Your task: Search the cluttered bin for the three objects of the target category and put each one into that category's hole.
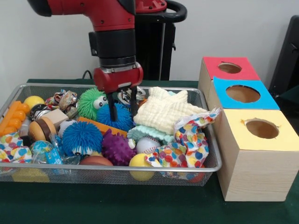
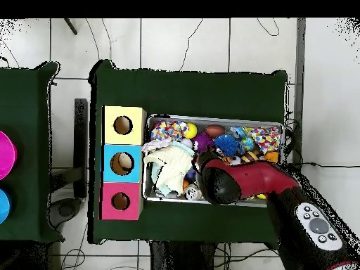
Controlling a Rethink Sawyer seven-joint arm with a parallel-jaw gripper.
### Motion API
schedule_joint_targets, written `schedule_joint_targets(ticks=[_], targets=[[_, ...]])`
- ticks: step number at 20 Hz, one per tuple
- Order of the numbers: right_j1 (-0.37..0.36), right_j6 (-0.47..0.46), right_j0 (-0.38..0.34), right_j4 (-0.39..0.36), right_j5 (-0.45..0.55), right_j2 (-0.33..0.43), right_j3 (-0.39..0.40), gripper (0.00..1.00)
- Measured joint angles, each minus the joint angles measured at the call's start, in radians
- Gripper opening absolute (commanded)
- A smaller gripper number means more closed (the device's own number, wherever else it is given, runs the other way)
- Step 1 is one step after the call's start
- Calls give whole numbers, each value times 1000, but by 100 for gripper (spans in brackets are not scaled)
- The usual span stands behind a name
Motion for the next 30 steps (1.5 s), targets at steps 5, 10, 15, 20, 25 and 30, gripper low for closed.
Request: schedule_joint_targets(ticks=[5, 10, 15, 20, 25, 30], targets=[[-8, 0, 98, -1, 0, -60, -29, 100], [-9, 0, 161, -3, 0, -118, -50, 100], [-11, 0, 199, -2, -14, -187, -68, 100], [-13, 0, 227, 10, -25, -279, -69, 100], [-13, 1, 242, 25, -35, -345, -69, 100], [-5, 16, 264, 64, -69, -425, -69, 100]])
